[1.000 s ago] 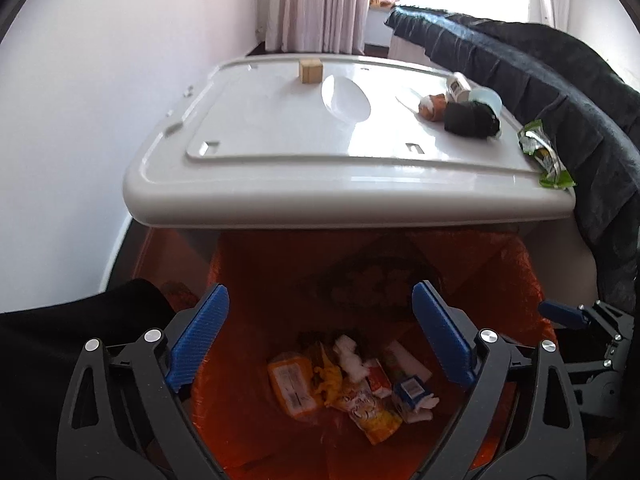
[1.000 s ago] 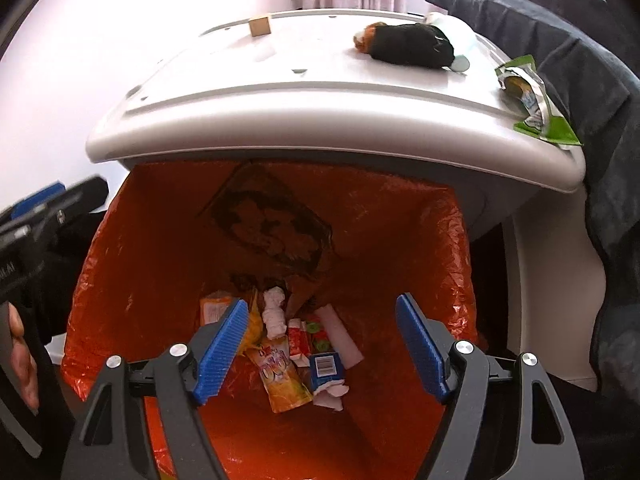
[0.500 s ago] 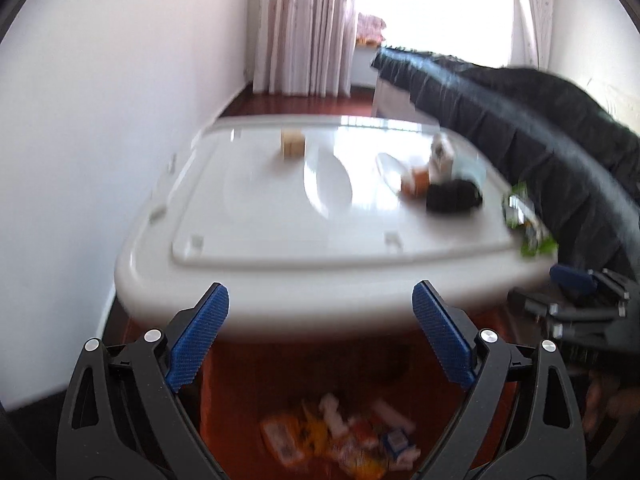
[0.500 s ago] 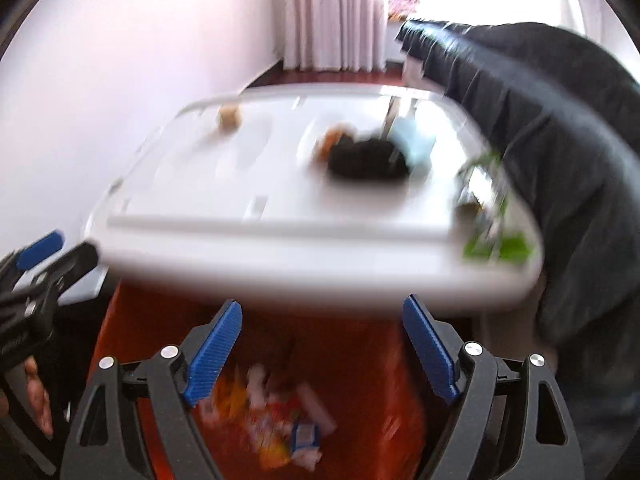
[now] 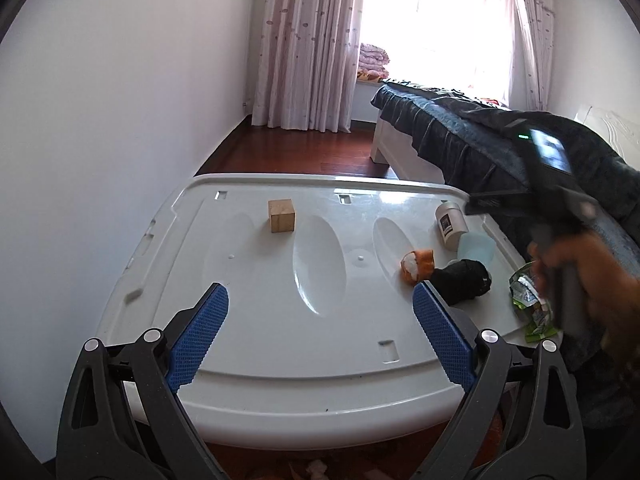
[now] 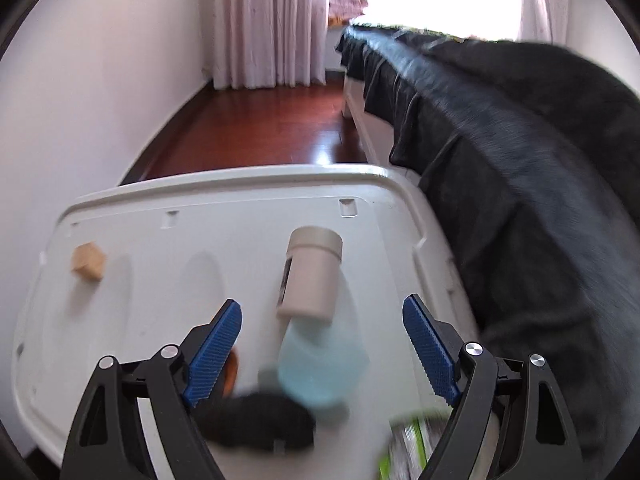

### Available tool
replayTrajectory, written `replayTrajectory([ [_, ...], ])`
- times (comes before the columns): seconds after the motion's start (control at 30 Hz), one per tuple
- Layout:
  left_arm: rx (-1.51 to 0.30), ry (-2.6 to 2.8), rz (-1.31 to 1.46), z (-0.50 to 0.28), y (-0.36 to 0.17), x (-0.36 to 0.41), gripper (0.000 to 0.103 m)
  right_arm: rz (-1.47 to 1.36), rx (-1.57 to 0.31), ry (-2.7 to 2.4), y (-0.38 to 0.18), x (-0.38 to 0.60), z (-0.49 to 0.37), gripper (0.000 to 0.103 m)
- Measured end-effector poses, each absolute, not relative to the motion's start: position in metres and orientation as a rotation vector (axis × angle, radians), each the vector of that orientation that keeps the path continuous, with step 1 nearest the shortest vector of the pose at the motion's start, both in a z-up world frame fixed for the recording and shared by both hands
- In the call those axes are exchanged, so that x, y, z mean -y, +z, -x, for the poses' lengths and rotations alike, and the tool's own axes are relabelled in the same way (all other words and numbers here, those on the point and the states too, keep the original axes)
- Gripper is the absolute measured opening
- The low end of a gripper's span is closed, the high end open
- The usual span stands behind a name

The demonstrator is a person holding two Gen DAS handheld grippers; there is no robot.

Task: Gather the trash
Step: 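Grasp the beige cylinder with the right tool while the left tool grasps the wooden block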

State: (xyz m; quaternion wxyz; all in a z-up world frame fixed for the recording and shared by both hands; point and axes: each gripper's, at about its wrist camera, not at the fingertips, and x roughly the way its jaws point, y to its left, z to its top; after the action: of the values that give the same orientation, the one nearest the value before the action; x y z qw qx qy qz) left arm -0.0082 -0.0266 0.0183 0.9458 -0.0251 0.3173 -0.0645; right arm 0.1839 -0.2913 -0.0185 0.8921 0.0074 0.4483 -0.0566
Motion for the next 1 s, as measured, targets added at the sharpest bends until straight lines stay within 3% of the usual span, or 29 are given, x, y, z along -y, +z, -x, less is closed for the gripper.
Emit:
replayTrajectory([
  [0.43, -0.713, -0.133, 0.087, 0.001, -0.007, 0.019, 0.091, -0.040, -1.162, -0.125, -0.075, 0.294, -0.262, 0.075],
  [0.47, -0.714, -0.133, 0.086, 0.001, -0.008, 0.019, 0.091, -0.032, -1.178, -0.123, -0.077, 0.292, -0.263, 0.073],
  [0.53, -0.721, -0.131, 0.085, 0.000, -0.010, 0.020, 0.091, -0.031, -1.206, -0.108, -0.083, 0.290, -0.266, 0.048],
  [0.8, -0.745, -0.111, 0.118, -0.012, -0.015, 0.011, 0.091, -0.067, -1.070, -0.066, -0.054, 0.291, -0.246, 0.047],
  [1.0, -0.774, -0.069, 0.155, -0.065, -0.004, 0.006, 0.091, -0.036, -0.949, 0.056, -0.014, 0.283, -0.204, 0.047],
])
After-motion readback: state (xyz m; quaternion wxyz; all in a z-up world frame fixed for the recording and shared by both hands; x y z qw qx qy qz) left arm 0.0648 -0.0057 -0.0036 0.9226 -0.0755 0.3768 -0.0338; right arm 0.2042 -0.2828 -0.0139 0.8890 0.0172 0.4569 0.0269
